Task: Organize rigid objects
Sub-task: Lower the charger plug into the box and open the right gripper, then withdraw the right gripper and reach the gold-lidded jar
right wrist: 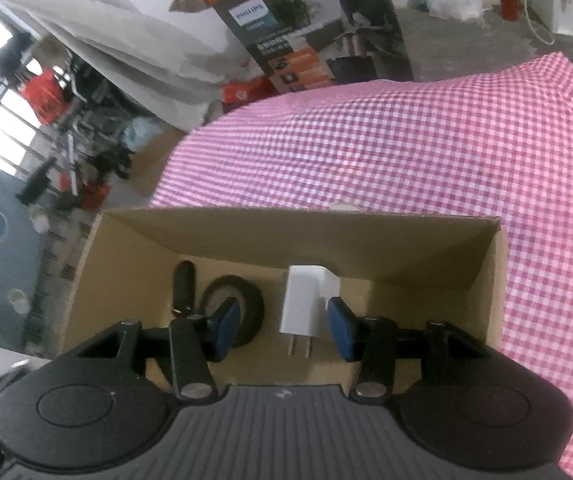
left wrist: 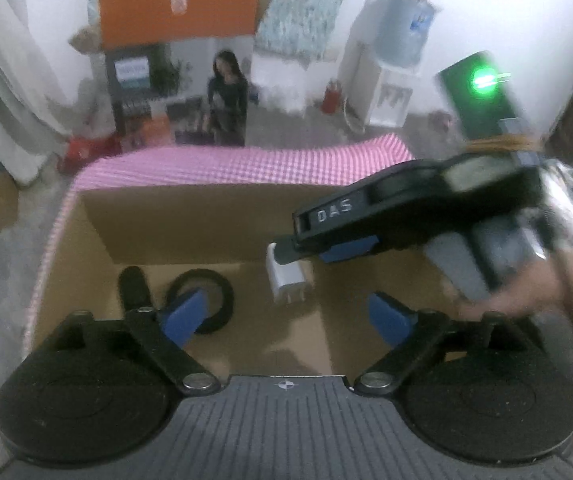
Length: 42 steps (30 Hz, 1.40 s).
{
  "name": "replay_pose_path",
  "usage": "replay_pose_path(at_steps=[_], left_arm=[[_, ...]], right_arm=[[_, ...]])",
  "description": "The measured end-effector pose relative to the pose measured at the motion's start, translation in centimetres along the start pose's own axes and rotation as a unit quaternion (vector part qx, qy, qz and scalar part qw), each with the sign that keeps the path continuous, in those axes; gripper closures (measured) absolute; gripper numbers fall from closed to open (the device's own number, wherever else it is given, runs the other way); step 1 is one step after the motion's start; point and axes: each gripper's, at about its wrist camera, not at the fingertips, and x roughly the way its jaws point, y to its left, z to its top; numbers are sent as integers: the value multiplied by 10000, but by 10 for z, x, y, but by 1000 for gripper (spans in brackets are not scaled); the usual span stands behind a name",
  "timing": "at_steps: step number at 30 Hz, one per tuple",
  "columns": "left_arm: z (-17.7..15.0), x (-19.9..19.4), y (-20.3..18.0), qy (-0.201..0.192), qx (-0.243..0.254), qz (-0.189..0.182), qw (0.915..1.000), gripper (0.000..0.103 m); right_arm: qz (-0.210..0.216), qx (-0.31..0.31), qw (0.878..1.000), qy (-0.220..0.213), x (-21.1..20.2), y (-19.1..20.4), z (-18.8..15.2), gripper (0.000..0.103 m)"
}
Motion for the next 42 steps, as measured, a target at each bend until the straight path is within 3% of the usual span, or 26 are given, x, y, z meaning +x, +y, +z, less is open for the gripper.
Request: replay_pose_path(at_steps=[7, 12, 14, 17, 22, 26, 36, 42], left_arm=[[-42, -48, 10, -542, 2, 129, 9984, 6], [-70, -63, 20, -608, -94, 215, 9979, 6], [-80, -68, 26, -655, -132, 218, 9975, 6], [-92, -74, 33, -678, -212, 226, 9972, 6], [-108, -83, 48, -835, -379, 270, 9954, 6], [-117, -81, 59, -784, -485, 223, 9955, 6], [-132, -84, 68, -808, -538, 127, 9952, 6], [-135, -92, 70, -918, -512, 96, 9944, 6]], right_arm=[[-693, -324, 9970, 143, 26, 11, 3, 52], [-820, -549, 9950, 134, 36, 16, 0, 61], [-720, -523, 9960, 111, 36, 15, -2, 71], [-605, -443, 9971, 89, 35, 14, -4, 71], [154, 308, 9989, 325, 37, -4, -4, 72], [391, 690, 9960, 421, 40, -16, 1, 72], [-631, 128, 9975, 292, 24, 6, 2, 69], [-795, 69, 9967, 152, 14, 16, -4, 68]])
